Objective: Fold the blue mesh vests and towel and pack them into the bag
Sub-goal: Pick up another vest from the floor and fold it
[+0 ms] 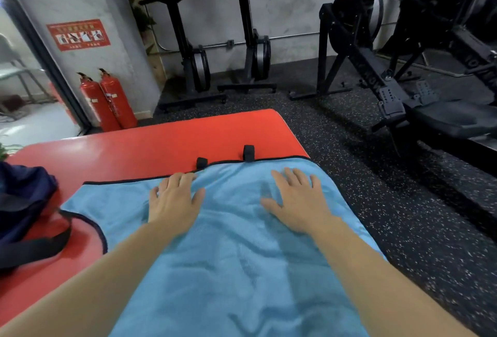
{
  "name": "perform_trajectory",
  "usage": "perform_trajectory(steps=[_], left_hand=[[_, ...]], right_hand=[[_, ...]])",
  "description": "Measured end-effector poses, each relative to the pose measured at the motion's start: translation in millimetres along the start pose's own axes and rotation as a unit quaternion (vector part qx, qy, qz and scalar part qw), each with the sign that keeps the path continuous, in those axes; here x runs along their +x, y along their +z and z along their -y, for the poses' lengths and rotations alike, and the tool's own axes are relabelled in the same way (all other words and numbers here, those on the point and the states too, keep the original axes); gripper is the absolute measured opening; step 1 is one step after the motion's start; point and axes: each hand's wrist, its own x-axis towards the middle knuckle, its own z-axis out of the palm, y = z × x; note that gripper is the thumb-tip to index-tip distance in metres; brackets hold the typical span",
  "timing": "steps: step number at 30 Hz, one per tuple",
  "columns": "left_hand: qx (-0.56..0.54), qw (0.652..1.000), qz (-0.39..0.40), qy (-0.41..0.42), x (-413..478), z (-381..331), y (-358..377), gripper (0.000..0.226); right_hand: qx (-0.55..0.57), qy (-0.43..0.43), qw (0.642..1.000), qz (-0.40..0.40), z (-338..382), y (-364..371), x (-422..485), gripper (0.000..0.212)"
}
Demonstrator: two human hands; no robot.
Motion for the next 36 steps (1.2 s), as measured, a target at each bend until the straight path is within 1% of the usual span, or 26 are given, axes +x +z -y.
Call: perform_trajectory(steps=[1,3,5,6,8,9,12,14,17,19,22,24,27,31,33,36], left_hand=[[-0.007,0.999,0.024,-0.019,-6,11,-1,0.045],[0.010,0.995,0.093,-0.034,-12,31,-4,0.052],[0.056,0.986,0.155,-0.035,-13,42,-8,0.060],[0.069,0.981,0.174,-0.042,-10,45,-10,0.064],[0.070,0.977,0.189,-0.063,-3,51,-14,0.076],[0.071,0.977,0.191,-0.067,-1,53,-15,0.082],[0.100,0.975,0.191,-0.047,1,63,-11,0.089],[0.109,0.977,0.179,-0.038,0,65,-9,0.091],[0.089,0.986,0.139,-0.029,1,64,-12,0.094],[0.075,0.990,0.117,-0.018,-2,64,-12,0.093],[0.081,0.985,0.150,-0.023,-9,67,-6,0.096],[0.101,0.981,0.166,-0.019,-8,69,-2,0.096],[0.110,0.978,0.177,-0.017,-5,68,-1,0.094],[0.119,0.982,0.144,-0.019,-13,64,-8,0.094],[0.103,0.987,0.126,-0.009,-25,55,-13,0.091],[0.068,0.989,0.129,0.010,-56,33,-22,0.086]], right_hand=[[-0.002,0.003,0.999,0.039,2,1,-1,0.077],[-0.009,0.013,0.996,0.085,2,4,-2,0.082],[-0.020,0.021,0.994,0.103,1,7,-4,0.095],[-0.028,0.023,0.994,0.104,1,7,-4,0.099],[-0.043,0.019,0.994,0.099,3,9,-2,0.091],[-0.047,0.018,0.994,0.096,5,9,0,0.088],[-0.055,0.023,0.993,0.106,9,10,3,0.096],[-0.054,0.028,0.993,0.103,11,7,5,0.091],[-0.043,0.033,0.997,0.050,18,-1,13,0.084],[-0.042,0.031,0.998,0.039,21,-1,23,0.082],[-0.030,0.055,0.995,0.078,18,7,38,0.076],[-0.033,0.075,0.993,0.083,13,11,46,0.075],[-0.041,0.080,0.992,0.092,13,12,51,0.075],[-0.013,0.073,0.993,0.086,24,5,29,0.077],[-0.025,0.055,0.996,0.073,33,3,5,0.078],[-0.034,0.041,0.996,0.073,50,-1,-35,0.080]])
